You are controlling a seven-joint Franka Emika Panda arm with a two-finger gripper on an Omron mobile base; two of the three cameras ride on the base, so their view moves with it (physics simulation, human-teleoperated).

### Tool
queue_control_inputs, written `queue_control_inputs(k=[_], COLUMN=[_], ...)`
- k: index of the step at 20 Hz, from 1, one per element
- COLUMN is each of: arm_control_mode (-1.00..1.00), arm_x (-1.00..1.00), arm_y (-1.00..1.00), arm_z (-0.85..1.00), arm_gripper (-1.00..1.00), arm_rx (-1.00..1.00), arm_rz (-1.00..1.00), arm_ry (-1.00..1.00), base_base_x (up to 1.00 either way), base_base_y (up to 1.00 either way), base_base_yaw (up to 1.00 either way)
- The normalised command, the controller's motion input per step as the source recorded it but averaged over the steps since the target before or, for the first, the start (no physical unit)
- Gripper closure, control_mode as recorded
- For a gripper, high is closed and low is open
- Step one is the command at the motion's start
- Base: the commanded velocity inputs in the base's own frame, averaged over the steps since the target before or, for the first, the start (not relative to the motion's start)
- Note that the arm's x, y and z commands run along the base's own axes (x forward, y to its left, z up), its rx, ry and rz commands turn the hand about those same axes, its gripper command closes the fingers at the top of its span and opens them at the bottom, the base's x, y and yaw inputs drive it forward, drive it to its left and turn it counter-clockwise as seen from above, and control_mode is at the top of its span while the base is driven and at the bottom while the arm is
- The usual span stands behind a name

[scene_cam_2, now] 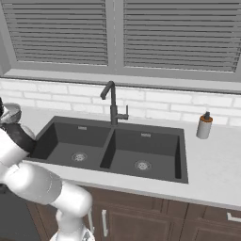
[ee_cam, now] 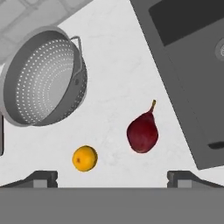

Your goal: Put the colander in the sink, put the tangerine, pear in the colander, and turn on the sink faucet and pour water over the colander.

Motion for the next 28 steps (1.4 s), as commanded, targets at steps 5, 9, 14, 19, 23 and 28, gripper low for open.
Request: queue_control_inputs(k=[5,9,14,19,23,28], arm_control_mode=[-1.00,-1.00,-1.00,-1.00,-1.00,-1.00], arm_x=[0.45,0.38,0.35,0.34,0.28,0.23], arm_y=[0.30,0.31,0.28,0.31,0.30,0.26], arm_z=[-0.19,-0.37,-0.20,0.00,-0.04,-0.22], arm_gripper=[-1.00,-1.00,-1.00,-1.00,-1.00,-1.00], arm_rx=[0.00,0.00,0.00,0.00,0.00,-0.01], arm_rz=[-0.02,-0.02,-0.02,-0.03,-0.03,-0.03], arm_ry=[0.00,0.00,0.00,0.00,0.00,0.03], base_base_x=[0.00,0.00,0.00,0.00,0.00,0.00], base_base_y=[0.00,0.00,0.00,0.00,0.00,0.00], base_base_yaw=[0.00,0.00,0.00,0.00,0.00,0.00])
